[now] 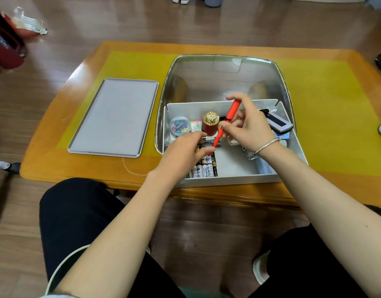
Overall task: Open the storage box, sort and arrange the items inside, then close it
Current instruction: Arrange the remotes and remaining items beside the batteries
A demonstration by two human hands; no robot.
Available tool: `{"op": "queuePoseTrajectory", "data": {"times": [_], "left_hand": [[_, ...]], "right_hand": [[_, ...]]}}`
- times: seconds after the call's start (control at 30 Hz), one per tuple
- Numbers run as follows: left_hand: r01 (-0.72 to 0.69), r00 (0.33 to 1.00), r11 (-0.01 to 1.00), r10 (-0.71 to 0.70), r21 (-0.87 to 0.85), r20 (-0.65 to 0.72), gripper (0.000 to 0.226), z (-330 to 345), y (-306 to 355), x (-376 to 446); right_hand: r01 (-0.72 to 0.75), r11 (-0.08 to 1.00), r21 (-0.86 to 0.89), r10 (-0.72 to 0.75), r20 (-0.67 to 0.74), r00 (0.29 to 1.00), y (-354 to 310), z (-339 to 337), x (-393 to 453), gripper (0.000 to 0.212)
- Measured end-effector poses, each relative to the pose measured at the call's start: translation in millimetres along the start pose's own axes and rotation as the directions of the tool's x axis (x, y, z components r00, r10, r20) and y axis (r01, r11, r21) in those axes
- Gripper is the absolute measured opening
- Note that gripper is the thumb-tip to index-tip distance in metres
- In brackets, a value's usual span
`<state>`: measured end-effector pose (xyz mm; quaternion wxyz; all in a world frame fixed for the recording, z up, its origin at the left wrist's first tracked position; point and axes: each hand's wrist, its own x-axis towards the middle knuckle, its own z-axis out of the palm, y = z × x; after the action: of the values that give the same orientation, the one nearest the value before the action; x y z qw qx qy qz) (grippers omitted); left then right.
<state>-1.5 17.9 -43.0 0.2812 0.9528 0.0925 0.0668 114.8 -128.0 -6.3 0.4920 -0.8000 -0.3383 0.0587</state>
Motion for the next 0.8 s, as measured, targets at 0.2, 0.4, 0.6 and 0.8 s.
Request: {"op": "queuePoseTrajectory", "data": {"times": [0.2,0.4,0.6,0.8], "left_hand": [[-0.009,0.997,0.99,0.02,0.14,-0.074,0.02,-3.2,-3.4,0.8],[-0.042,0.998,0.911,0.054,0.41,-0.017,0.026,-11.7,-15.1,7.4],[0.014,0.999,0.894,0.011,0.448,-0.054,0.029,-9.1,-15.0,4.5],[0.052,0.999,0.961,-0.047,0.272,-0.022,0.044,-4.3,-0.2,-6.9]], "right_hand": [[-0.153,0.978,0.144,0.15,0.03,0.988,7.0,15.9,-6.5,0.032],[0.156,0.862,-0.482,-0.104,0.132,0.986,18.0,4.3,0.0,0.022],[0.258,0.761,-0.596,-0.112,0.271,0.956,21.0,15.2,6.8,0.017],[0.22,0.583,-0.782,0.057,0.309,0.949,25.8,33.6,20.5,0.022]]}}
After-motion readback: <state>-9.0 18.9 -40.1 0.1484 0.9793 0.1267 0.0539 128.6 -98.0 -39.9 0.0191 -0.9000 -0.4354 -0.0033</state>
